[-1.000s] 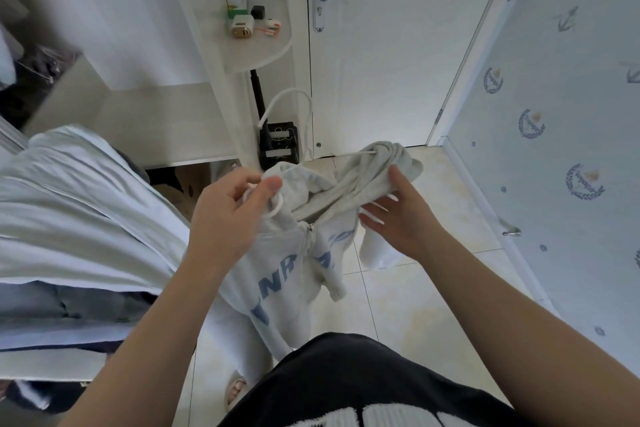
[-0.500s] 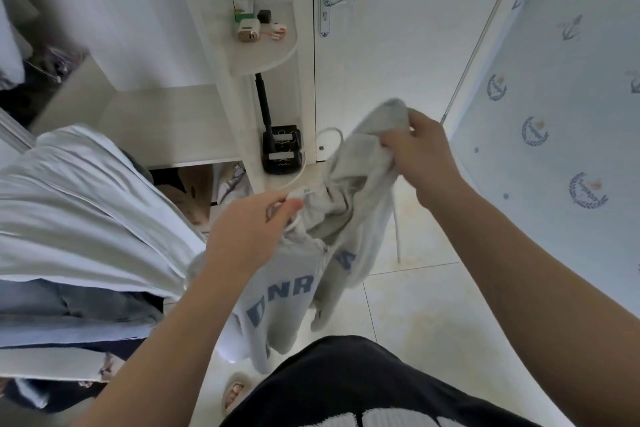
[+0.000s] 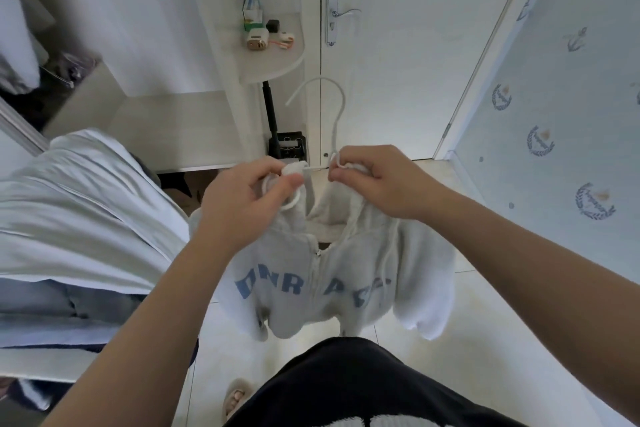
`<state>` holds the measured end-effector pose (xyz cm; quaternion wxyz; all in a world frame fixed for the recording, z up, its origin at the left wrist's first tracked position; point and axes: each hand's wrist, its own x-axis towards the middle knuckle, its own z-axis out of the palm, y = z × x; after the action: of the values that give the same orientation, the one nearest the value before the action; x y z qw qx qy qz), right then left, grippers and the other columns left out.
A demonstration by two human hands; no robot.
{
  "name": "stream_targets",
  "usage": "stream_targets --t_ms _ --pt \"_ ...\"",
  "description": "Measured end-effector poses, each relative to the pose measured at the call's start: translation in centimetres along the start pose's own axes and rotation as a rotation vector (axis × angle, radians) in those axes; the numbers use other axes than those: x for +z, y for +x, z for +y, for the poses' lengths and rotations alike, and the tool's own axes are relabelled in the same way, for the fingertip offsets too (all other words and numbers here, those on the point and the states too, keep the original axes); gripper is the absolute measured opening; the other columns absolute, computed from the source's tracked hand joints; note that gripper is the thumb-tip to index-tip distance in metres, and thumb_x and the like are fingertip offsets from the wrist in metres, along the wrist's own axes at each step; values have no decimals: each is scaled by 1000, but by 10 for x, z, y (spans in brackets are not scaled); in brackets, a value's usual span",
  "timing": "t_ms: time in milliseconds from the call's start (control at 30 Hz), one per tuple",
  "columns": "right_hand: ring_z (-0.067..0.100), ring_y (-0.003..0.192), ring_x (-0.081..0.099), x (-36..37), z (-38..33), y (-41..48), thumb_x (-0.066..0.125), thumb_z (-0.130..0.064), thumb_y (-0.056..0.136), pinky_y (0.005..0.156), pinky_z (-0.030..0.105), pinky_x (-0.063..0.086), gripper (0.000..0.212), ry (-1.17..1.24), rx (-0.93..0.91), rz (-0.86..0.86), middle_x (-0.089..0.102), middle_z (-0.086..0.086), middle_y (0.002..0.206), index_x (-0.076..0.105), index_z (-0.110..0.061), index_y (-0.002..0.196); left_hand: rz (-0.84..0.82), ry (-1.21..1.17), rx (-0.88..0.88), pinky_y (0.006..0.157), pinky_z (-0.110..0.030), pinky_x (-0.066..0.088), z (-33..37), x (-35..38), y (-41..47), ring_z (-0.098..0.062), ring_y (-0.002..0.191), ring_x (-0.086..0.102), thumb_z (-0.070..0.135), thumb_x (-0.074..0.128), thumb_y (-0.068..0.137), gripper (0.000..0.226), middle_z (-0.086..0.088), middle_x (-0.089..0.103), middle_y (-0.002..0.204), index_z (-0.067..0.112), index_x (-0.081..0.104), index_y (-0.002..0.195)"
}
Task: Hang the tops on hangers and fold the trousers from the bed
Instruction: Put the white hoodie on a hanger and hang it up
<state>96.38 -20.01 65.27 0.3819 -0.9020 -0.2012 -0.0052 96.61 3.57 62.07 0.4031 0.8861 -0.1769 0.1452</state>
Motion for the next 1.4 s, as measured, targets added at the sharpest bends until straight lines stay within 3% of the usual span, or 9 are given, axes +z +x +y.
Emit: stream_targets --t_ms 167,333,467,700,800,933,1100,1267,1400 --pt "3 45 41 -4 -6 6 57 -26 101 50 10 32 29 78 23 29 45 -17 47 64 -23 73 69 323 90 77 -38 41 -8 8 -4 -19 82 52 60 51 93 44 14 53 84 21 68 102" --pt "3 51 42 -7 -2 6 52 -28 103 54 12 34 35 -26 8 -15 46 -12 54 54 -13 72 165 113 58 73 -45 47 -8 25 -12 -20 79 51 30 51 103 29 7 57 81 8 69 99" --pt "3 55 43 -8 11 1 51 -31 103 54 16 35 37 -153 44 -121 49 -5 60 48 -12 71 344 -100 -116 66 -47 45 -4 11 -5 -23 72 50 40 46 102 31 4 53 71 17 58 85" --pt "3 59 39 -15 3 9 51 -23 103 58 18 33 33 54 -32 40 48 -4 63 52 -10 73 82 193 74 110 -58 34 -5 -12 25 -31 132 47 57 38 100 50 -5 56 135 29 63 133" --pt "4 58 40 -17 -5 20 51 -24 103 59 20 33 33 59 -81 49 48 -2 63 52 -18 71 -40 327 168 81 -40 48 -9 -9 25 -17 89 60 71 26 97 63 7 63 91 29 64 125" --pt "15 58 44 -16 0 28 58 -30 100 60 29 38 21 96 -74 71 54 6 67 65 -20 82 44 349 163 51 -25 29 -15 -10 32 -11 51 47 71 34 94 54 13 47 55 25 59 84" --pt "13 63 51 -20 36 15 66 -43 91 62 25 42 45 116 -35 122 56 -11 76 45 -34 131 196 364 137 46 -20 26 -14 -23 36 -9 45 45 61 42 97 47 9 48 51 23 59 76" --pt "7 64 50 -30 59 10 45 -47 100 60 18 34 29 -112 -6 97 53 -11 69 49 -26 79 262 378 165 46 -19 23 -19 -44 49 -13 44 41 56 43 98 47 5 46 50 19 58 74" --pt "5 74 58 -38 48 30 44 -38 104 66 17 40 19 -141 -64 115 63 -14 78 59 -30 97 297 398 154 47 -23 29 -24 -55 67 -20 52 48 56 41 99 49 3 49 55 17 60 76"
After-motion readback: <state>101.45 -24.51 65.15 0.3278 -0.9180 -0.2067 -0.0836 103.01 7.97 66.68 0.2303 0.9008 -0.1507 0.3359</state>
